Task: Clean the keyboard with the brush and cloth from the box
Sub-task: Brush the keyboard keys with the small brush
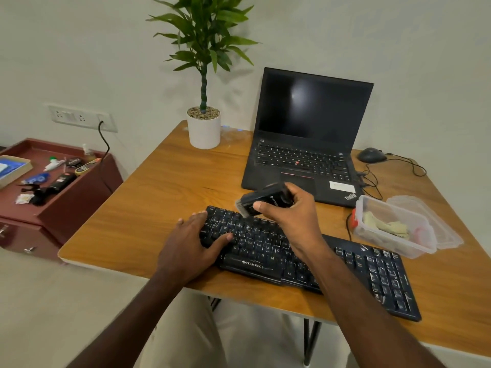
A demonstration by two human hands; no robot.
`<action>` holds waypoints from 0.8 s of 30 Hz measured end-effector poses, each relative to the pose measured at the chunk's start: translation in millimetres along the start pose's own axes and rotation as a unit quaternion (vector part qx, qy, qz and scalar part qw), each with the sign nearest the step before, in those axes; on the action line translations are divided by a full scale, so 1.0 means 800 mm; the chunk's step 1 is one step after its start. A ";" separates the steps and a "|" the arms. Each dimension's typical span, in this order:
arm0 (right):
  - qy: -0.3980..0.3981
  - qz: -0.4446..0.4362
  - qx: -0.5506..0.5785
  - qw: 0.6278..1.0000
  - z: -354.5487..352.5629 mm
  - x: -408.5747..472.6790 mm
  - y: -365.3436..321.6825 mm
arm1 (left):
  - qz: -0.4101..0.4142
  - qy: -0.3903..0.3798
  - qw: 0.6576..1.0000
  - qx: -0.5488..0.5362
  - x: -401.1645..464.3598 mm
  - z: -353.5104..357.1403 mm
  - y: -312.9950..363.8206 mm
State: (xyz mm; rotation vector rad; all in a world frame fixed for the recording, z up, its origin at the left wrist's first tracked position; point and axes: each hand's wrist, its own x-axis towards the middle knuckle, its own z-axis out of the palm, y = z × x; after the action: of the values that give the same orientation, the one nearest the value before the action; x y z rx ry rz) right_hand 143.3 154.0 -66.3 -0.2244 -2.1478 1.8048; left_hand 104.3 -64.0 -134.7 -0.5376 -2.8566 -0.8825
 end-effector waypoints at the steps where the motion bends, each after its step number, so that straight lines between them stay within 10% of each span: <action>1: -0.015 -0.016 -0.020 1.000 0.010 0.009 -0.001 | 0.000 0.007 1.000 0.003 -0.002 -0.001 0.000; 10: -0.176 -0.134 -0.313 0.924 0.099 0.071 -0.008 | 0.009 0.000 1.000 0.018 0.000 0.006 -0.003; 24: -0.168 -0.107 -0.314 0.928 0.103 0.095 -0.003 | -0.012 -0.018 0.999 0.033 -0.003 0.000 0.003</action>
State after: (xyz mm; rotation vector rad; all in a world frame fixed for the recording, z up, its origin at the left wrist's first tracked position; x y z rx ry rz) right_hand 44.3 101.9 -64.6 0.1874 -2.8129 1.0438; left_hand 107.5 -62.7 -134.2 -0.5182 -2.9183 -0.7872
